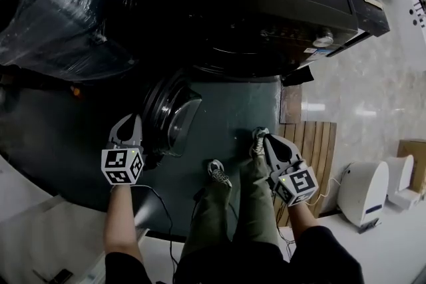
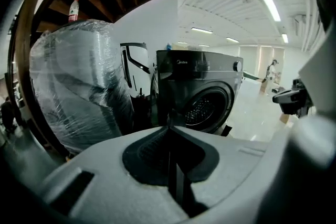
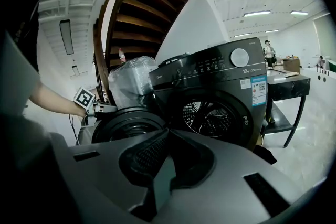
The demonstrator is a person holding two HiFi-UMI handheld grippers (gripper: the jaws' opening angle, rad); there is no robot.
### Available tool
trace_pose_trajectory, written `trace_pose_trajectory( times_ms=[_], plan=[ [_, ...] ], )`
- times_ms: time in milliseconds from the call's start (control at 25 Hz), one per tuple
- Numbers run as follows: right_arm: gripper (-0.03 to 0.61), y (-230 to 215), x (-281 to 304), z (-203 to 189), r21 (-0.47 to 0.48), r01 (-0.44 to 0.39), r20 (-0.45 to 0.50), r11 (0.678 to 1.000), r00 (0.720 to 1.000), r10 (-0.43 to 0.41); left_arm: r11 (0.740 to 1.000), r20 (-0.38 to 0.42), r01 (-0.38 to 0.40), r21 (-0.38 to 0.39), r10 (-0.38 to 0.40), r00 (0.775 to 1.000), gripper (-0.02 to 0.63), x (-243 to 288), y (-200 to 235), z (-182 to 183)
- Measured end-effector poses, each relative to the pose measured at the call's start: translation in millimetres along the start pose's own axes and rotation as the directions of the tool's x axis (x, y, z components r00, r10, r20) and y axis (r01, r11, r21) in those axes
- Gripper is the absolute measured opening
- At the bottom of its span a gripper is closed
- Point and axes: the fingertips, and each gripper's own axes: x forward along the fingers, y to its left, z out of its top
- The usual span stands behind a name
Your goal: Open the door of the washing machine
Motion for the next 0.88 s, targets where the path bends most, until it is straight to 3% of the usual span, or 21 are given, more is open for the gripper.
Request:
trace_pose_trajectory(
  times_ms=[240,560,720,880],
  plan=[
    [0.009,6.2,5.6,-2.5,-0.013,-0.004,-0.023,1.000,1.000,0.004,0.991,-0.006,-0.019,0.134,0.020,1.000,0.018,3.8,26.3,3.6],
    [0.009,15.9,16.0,8.3,-0.013,-0.014,-0.005,1.000,1.000,0.014,0.992,-0.040,-0.086,0.097,0.090,0.995,0.017,6.4,49.8,-2.0],
    [0.009,21.6,15.7,27.6,-0.021,-0.026,0.015,0.999,1.000,0.027,0.995,0.010,-0.104,0.003,0.104,0.995,0.017,-10.4,46.2,14.1],
    [0.009,27.2,9.9,53.0,-0.034,-0.033,0.034,0.999,0.999,0.034,0.995,0.066,-0.103,-0.017,0.104,0.992,0.017,-33.2,28.6,35.9]
  ],
)
